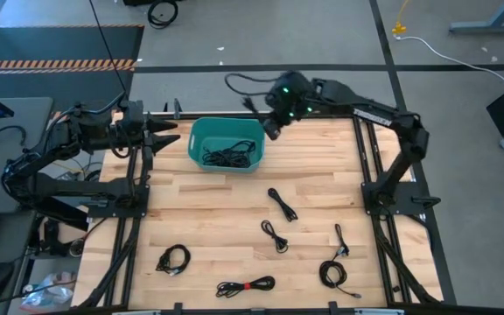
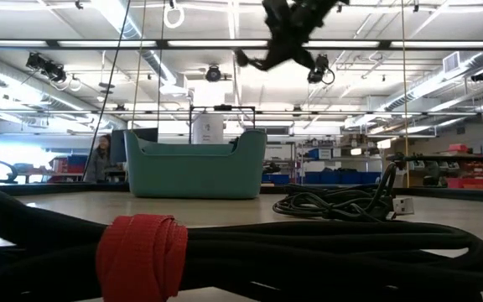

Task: Pick and place USB-C Cables
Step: Put the black charger cable into the green bin

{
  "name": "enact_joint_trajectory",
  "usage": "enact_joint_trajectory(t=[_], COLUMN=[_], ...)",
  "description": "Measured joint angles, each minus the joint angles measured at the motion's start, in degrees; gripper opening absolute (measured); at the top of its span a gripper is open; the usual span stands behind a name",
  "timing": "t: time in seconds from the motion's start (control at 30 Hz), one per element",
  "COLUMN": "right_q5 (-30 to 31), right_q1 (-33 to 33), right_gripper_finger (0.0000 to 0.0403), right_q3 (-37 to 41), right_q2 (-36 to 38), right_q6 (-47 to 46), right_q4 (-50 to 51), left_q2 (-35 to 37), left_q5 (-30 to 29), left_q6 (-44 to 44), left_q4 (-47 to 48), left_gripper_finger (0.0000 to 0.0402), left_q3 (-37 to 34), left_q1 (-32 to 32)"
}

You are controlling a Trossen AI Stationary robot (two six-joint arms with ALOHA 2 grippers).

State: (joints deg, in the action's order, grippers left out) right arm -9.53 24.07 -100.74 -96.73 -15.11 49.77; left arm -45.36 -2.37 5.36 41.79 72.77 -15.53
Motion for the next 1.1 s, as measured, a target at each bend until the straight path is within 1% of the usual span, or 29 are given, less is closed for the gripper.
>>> enact_joint_trajectory(t=[0.23, 0.33, 0.4, 0.6, 0.83, 0.97, 1.1], right_q5=[-11.84, -14.31, -15.43, -15.50, -15.50, -12.40, -12.93], right_q1=[-0.03, -0.80, -1.46, -3.87, -5.22, -4.80, -3.60], right_gripper_finger=[0.0014, 0.0014, 0.0014, 0.0014, 0.0014, 0.0014, 0.0014], right_q3=[-14.27, -17.25, -17.58, -17.65, -17.69, -17.67, -17.91], right_q2=[-12.04, -16.87, -19.48, -26.73, -31.82, -33.12, -32.34], right_q6=[6.45, 8.22, 9.34, 13.54, 18.56, 20.32, 20.32], right_q4=[0.58, 2.77, 4.42, 10.40, 13.03, 13.22, 12.34], left_q2=[0.00, 0.00, 0.00, 0.00, 0.00, 0.00, 0.01], left_q5=[0.01, 0.02, 0.01, 0.00, 0.00, 0.01, 0.00], left_q6=[0.01, -0.01, -0.01, -0.06, -0.08, -0.08, -0.03], left_q4=[0.01, 0.01, 0.04, 0.10, 0.37, 0.45, 0.51], left_gripper_finger=[0.0172, 0.0172, 0.0172, 0.0172, 0.0172, 0.0172, 0.0172], left_q3=[0.00, 0.00, 0.00, 0.00, 0.00, 0.00, 0.00], left_q1=[0.01, 0.02, 0.01, 0.02, 0.02, 0.01, 0.02])
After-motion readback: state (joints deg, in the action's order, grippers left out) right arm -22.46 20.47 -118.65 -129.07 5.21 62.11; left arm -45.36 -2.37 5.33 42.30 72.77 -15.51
